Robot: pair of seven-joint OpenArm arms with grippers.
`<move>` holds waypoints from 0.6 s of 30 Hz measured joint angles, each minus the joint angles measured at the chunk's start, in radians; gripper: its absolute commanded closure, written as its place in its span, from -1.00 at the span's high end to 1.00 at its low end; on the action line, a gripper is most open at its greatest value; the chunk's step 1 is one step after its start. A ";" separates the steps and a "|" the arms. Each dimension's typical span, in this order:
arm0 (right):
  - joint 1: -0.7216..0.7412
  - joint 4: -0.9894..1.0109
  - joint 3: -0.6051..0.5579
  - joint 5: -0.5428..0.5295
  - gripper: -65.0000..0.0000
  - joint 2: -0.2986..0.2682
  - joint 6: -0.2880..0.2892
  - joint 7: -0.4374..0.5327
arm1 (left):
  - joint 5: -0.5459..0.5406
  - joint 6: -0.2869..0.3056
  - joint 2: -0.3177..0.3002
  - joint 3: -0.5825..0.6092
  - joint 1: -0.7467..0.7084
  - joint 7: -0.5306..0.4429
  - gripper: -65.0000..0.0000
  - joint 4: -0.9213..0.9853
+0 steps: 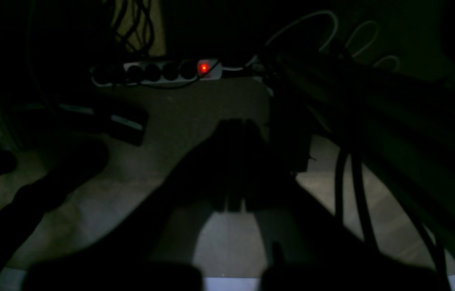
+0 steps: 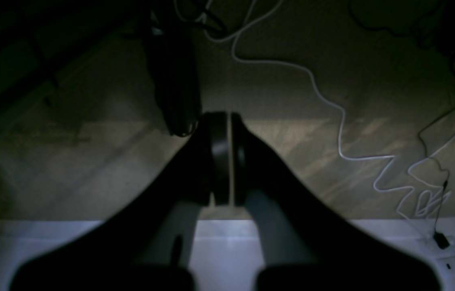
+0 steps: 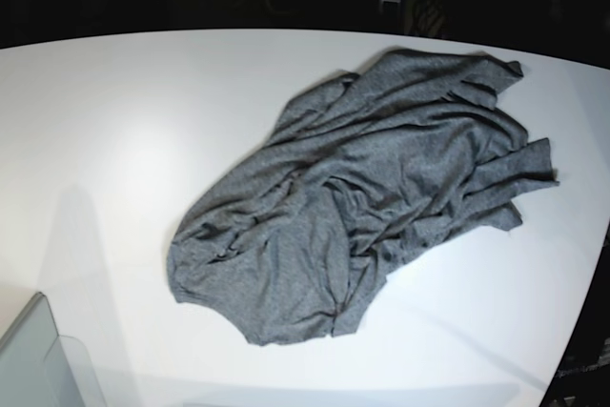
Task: Layout the t-shirt on the table in an organized manner, then fold the t-shirt properly
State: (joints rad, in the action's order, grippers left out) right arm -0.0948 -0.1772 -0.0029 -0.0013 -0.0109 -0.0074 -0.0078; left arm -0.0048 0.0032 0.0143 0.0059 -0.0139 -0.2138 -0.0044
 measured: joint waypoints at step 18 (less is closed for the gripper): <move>0.000 -0.047 -0.004 0.000 -1.00 0.000 0.002 -0.003 | 0.000 0.000 -0.006 0.000 0.000 0.134 -0.99 -0.001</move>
State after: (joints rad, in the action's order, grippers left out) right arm -0.0944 -0.2245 -0.0071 -0.0010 -0.0113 -0.0051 -0.0113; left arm -0.0048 0.0032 0.0086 0.0059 -0.0139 -0.0795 -0.0055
